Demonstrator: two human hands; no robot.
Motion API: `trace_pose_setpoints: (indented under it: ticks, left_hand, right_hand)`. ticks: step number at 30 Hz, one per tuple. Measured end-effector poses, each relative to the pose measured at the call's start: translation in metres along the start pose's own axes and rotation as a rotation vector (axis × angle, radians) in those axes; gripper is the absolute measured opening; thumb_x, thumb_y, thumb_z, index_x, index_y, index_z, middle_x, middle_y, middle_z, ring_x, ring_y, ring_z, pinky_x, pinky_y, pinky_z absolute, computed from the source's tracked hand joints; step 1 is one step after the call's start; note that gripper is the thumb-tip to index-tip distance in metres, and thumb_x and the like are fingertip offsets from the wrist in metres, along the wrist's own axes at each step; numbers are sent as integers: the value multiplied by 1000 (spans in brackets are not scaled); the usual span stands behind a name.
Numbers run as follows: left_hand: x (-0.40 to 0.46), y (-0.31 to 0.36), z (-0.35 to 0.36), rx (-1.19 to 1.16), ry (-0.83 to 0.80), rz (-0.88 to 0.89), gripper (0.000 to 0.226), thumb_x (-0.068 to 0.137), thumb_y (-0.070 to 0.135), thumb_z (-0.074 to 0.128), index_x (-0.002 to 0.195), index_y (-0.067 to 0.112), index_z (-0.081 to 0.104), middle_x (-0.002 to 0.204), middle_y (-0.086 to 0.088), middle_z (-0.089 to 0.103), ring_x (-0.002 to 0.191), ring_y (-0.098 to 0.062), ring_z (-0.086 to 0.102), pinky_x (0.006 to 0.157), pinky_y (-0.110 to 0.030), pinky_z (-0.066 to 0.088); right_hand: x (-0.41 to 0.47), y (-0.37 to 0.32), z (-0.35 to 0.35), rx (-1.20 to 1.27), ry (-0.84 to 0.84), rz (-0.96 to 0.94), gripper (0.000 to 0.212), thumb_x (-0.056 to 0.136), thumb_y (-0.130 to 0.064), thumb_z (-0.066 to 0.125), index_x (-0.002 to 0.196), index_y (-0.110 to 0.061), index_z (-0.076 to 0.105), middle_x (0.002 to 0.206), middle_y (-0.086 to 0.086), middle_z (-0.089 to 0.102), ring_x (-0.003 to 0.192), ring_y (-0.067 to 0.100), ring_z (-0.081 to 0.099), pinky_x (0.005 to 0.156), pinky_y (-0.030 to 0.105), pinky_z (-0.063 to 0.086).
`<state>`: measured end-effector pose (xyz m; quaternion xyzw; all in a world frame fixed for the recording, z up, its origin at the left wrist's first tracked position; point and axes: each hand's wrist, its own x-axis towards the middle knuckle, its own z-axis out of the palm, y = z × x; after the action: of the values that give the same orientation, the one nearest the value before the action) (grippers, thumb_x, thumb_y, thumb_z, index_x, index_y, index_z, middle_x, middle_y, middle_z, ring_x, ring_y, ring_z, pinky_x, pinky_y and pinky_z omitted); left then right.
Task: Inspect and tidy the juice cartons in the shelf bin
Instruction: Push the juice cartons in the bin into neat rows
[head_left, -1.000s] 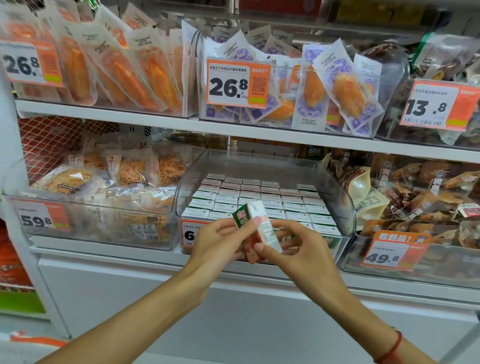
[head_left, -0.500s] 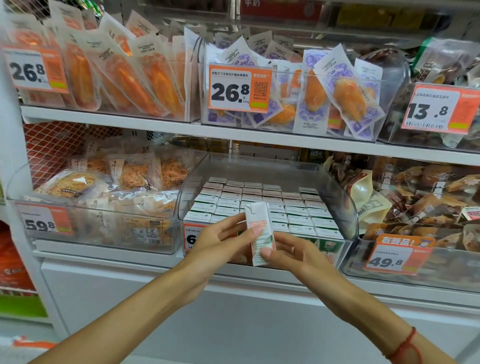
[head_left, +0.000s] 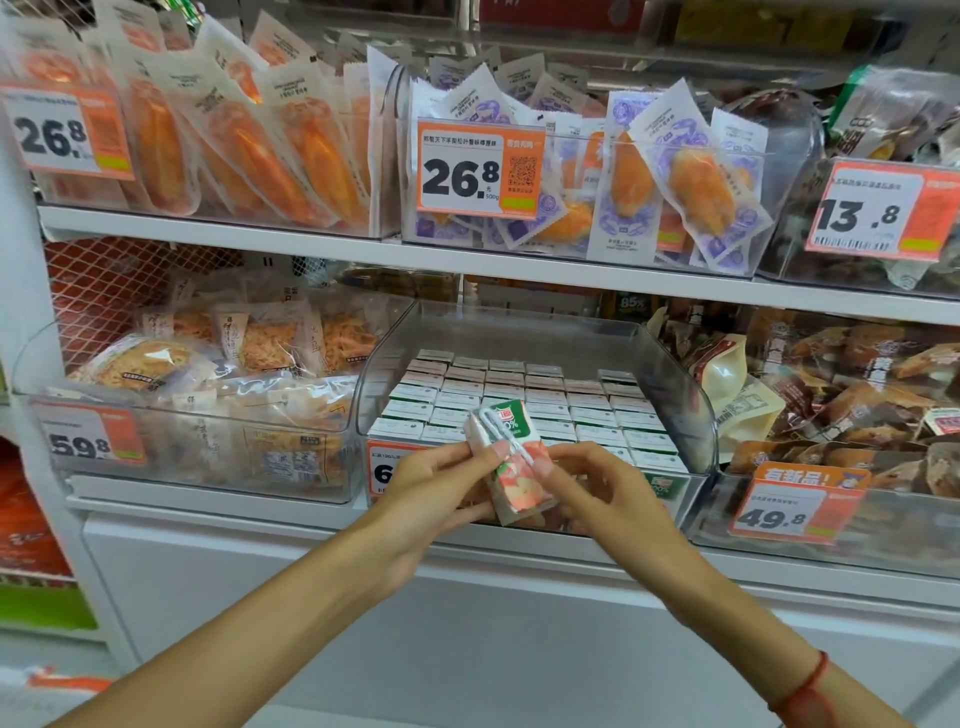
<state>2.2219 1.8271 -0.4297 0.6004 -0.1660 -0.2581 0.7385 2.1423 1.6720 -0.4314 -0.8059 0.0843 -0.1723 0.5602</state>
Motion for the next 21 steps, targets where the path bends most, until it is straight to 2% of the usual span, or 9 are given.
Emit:
trace_pose_setpoints:
  ticks: [2,5,12,15,17,19,21]
  left_hand:
    - [0,5,-4,3,-73,-50,32,93,28,62,120,13,66,106,-4,76,100,-13,71,79,-20,58]
    - [0,6,-6,41,-158,-27,35,94,27,60,127,15,62,112,-3,74,106,-14,69,85,-22,57]
    - [1,4,-7,101,-238,47,34,93,25,62,127,20,61,115,0,73,106,-15,69,89,-26,56]
    - [3,5,-10,321,-198,223,38,88,23,69,125,26,61,120,3,70,103,-8,69,84,-20,56]
    - [1,6,-13,516,-204,389,44,83,26,73,123,37,58,122,13,67,108,0,64,85,-15,53]
    - [-3,6,-16,703,-231,521,50,80,34,73,125,43,53,126,22,62,115,5,58,91,-15,51]
    - [-4,3,-19,873,-215,645,49,82,33,73,126,41,52,126,24,60,117,4,55,92,-21,52]
  right_hand:
    - [2,-2,-6,113,-27,69,25,89,-40,60,105,-24,70,94,-3,75,82,4,71,67,18,56]
    - [3,-2,-11,160,-81,73,22,93,-36,57,105,-25,71,93,-5,77,86,13,73,74,22,59]
    - [4,0,-16,91,-87,-18,34,72,-51,62,102,-36,68,92,-3,76,90,22,71,81,40,59]
    - [2,2,-21,23,-169,-103,37,77,-41,65,113,-32,64,100,-3,75,93,17,71,82,36,59]
    - [-1,3,-27,-70,-199,-200,38,79,-36,68,116,-29,62,106,-8,72,98,13,69,82,29,58]
    - [-4,3,-33,-162,-185,-275,39,76,-38,71,113,-31,61,109,-20,69,103,6,66,82,24,56]
    - [-6,1,-37,-250,-160,-350,41,73,-44,70,111,-32,61,111,-27,66,109,2,61,81,22,56]
